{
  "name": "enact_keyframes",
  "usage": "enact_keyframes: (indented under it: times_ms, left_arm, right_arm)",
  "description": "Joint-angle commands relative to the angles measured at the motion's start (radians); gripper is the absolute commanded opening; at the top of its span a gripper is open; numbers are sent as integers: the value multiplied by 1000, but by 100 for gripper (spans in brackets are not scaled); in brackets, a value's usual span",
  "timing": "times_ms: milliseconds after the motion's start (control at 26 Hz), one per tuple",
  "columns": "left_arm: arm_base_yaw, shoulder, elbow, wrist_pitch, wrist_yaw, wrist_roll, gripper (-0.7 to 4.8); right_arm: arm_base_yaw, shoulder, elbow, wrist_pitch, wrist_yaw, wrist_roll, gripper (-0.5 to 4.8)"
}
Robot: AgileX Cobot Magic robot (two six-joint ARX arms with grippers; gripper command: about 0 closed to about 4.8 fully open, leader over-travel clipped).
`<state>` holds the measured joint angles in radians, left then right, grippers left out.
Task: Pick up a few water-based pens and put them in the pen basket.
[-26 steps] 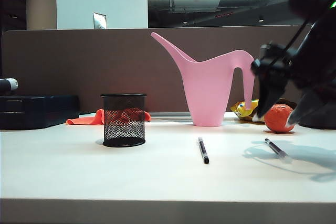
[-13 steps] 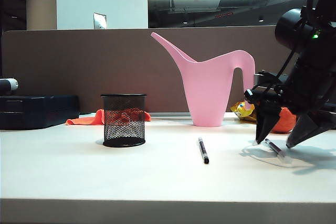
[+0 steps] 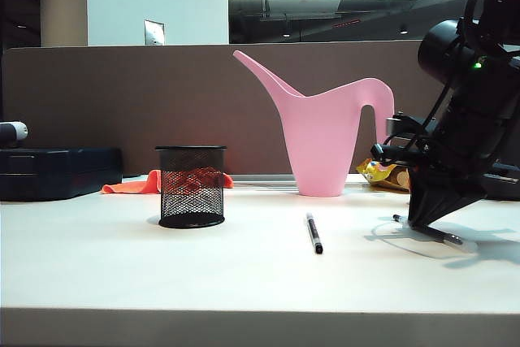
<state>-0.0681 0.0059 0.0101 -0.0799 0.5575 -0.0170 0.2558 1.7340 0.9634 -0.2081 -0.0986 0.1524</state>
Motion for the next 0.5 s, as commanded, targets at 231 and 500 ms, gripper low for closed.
enact_keyframes:
  times_ms: [231,500]
  left_arm:
    - [0,1,2,6,5,1,-4]
    - [0,1,1,6,4,2,-4]
  right_arm:
    - [16,-55,40,1,-220,1,-9]
    - [63,-158,43,341,-349,9,-9]
